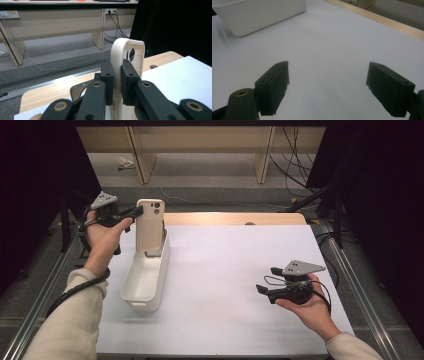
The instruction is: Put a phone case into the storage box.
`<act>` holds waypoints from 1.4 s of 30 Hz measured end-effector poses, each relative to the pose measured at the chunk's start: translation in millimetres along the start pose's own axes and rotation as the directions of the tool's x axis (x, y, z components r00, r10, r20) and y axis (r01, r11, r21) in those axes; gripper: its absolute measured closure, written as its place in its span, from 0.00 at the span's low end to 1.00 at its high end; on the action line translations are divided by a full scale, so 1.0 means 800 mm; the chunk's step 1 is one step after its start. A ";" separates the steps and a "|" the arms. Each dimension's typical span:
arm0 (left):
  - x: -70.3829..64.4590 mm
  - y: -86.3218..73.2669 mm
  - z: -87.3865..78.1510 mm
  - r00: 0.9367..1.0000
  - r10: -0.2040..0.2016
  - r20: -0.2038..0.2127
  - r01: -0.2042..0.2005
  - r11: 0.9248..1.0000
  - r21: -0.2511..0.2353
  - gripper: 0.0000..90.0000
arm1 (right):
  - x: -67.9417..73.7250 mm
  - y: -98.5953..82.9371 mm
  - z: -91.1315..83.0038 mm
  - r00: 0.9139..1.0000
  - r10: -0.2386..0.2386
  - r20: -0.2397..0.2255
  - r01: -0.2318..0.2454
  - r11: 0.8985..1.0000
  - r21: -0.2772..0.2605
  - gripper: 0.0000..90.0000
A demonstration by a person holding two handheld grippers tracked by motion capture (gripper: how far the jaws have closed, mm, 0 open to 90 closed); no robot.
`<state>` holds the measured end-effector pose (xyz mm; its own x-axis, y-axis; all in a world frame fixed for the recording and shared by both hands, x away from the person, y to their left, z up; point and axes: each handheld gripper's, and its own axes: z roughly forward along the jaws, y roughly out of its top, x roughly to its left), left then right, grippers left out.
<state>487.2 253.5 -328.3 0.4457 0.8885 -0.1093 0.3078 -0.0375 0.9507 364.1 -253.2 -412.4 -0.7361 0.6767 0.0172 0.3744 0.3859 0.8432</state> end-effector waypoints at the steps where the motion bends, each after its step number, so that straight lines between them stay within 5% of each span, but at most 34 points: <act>1: 0.001 0.000 0.001 1.000 -0.001 0.000 0.001 1.000 0.000 0.91 | 0.000 0.000 0.000 1.000 0.000 0.000 0.000 1.000 -0.001 0.21; 28: 0.018 -0.012 0.022 1.000 -0.012 -0.008 0.012 1.000 0.002 0.91 | -0.001 -0.001 0.000 1.000 0.004 -0.001 -0.004 1.000 -0.002 0.21; 42: 0.029 -0.052 0.053 0.998 -0.063 0.005 0.063 0.998 0.031 0.90 | -0.002 -0.001 0.001 1.000 0.005 -0.001 -0.005 1.000 -0.002 0.21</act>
<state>520.3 256.0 -382.7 0.4299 0.8867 -0.1704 0.3608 0.0043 0.9326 365.4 -254.4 -413.5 -0.7344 0.6784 0.0219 0.3771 0.3810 0.8441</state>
